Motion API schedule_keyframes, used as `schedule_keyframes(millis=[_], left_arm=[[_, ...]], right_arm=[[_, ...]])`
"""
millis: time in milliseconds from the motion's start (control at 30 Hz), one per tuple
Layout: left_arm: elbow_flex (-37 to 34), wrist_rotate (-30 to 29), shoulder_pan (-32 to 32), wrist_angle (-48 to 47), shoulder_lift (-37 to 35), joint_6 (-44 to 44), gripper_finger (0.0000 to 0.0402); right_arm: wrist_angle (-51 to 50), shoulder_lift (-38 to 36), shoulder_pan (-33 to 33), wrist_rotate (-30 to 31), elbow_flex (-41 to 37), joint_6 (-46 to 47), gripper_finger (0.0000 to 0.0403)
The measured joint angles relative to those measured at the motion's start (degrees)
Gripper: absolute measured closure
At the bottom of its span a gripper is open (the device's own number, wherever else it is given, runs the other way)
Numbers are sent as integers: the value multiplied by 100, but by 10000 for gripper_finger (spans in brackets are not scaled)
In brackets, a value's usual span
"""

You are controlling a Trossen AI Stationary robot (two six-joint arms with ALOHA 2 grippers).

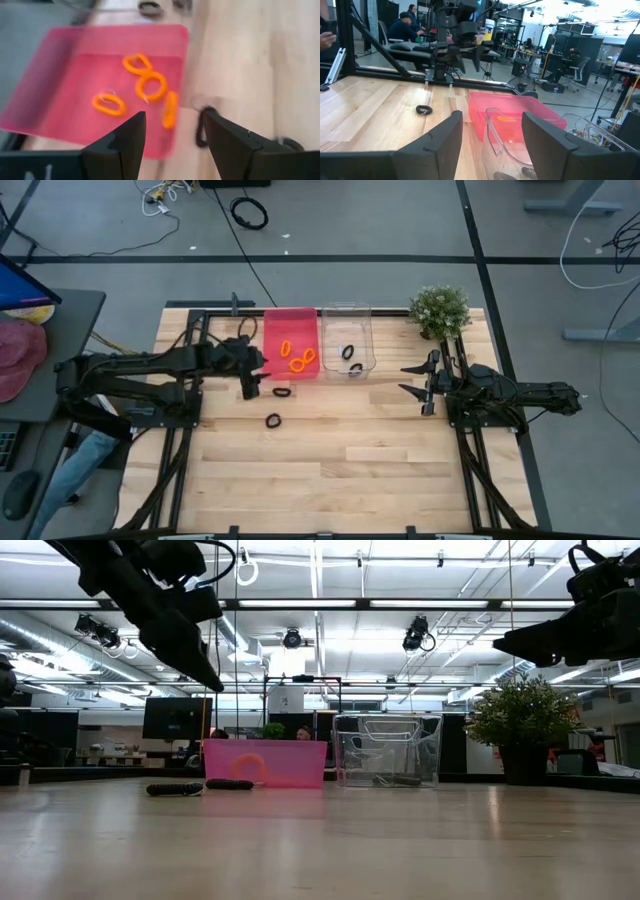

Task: Sort spring keychains
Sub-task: Put the black spring keychain into the transparent bin

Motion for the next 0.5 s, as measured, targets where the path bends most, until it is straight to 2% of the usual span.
schedule_keyframes(millis=[333, 500], left_arm=[[1, 388, -815, -861, 0, -1138, 197], [-279, 362, -1325, -707, 2, -1668, 197]], right_arm=[[0, -1, -2, 1, 0, 0, 195], [0, -2, -1, 2, 0, 2, 195]])
